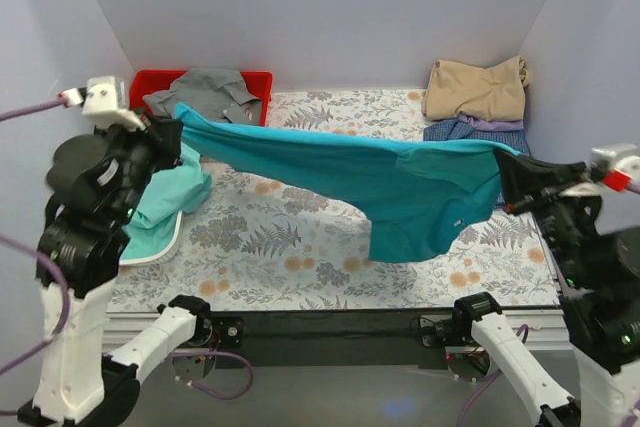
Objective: Fold and stack the t-shirts
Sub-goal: Flatten the tshirt out
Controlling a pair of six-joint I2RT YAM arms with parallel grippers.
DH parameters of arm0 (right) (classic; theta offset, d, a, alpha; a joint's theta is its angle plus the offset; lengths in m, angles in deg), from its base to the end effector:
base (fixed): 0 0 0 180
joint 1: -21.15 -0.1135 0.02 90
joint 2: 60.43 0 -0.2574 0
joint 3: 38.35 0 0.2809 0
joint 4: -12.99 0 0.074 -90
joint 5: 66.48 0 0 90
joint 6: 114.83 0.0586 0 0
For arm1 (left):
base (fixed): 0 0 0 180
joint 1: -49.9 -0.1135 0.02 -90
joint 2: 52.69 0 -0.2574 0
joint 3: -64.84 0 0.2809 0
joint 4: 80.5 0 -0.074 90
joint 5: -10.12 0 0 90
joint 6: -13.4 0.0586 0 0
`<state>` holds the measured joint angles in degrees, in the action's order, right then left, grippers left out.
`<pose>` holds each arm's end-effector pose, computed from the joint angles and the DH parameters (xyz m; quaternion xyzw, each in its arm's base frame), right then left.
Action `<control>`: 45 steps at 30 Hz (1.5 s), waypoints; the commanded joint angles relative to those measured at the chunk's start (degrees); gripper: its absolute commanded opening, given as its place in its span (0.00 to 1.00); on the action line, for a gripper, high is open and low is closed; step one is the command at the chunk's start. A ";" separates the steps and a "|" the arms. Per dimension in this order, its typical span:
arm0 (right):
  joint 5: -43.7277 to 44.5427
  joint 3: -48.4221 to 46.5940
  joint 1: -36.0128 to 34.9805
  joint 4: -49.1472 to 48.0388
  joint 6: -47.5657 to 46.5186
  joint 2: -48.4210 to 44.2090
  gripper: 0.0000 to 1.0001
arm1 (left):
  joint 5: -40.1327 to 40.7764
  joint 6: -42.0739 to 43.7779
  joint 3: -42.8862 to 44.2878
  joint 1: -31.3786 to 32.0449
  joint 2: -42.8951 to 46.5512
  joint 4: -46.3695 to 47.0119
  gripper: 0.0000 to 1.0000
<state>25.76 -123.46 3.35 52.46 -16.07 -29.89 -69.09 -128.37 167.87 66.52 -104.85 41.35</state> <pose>0.0856 0.0251 0.5077 -0.0324 0.6073 0.1708 0.7752 0.1659 -0.0381 0.5180 -0.2849 0.6936 -0.3114 0.5838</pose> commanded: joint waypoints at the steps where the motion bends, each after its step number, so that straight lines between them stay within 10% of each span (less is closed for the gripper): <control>1: -6.63 -8.07 -0.04 3.53 -1.19 -3.47 0.01 | -10.22 0.53 3.60 -0.19 5.57 -4.45 0.00; 14: -10.15 -22.86 0.14 8.11 -0.23 -3.57 0.01 | -20.19 -0.79 17.85 1.04 10.50 -10.51 0.00; 26: 2.14 16.15 0.14 -9.28 0.21 4.86 0.01 | -11.68 -2.02 -22.89 0.96 0.51 11.61 0.00; 45: 24.21 23.12 0.31 -39.43 -6.03 38.61 0.01 | -2.09 -5.62 -25.83 0.69 -36.24 37.46 0.00</control>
<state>45.87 -96.34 3.46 21.58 -20.64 5.45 -71.34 -133.42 139.74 67.31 -139.49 74.37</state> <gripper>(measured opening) 0.020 0.018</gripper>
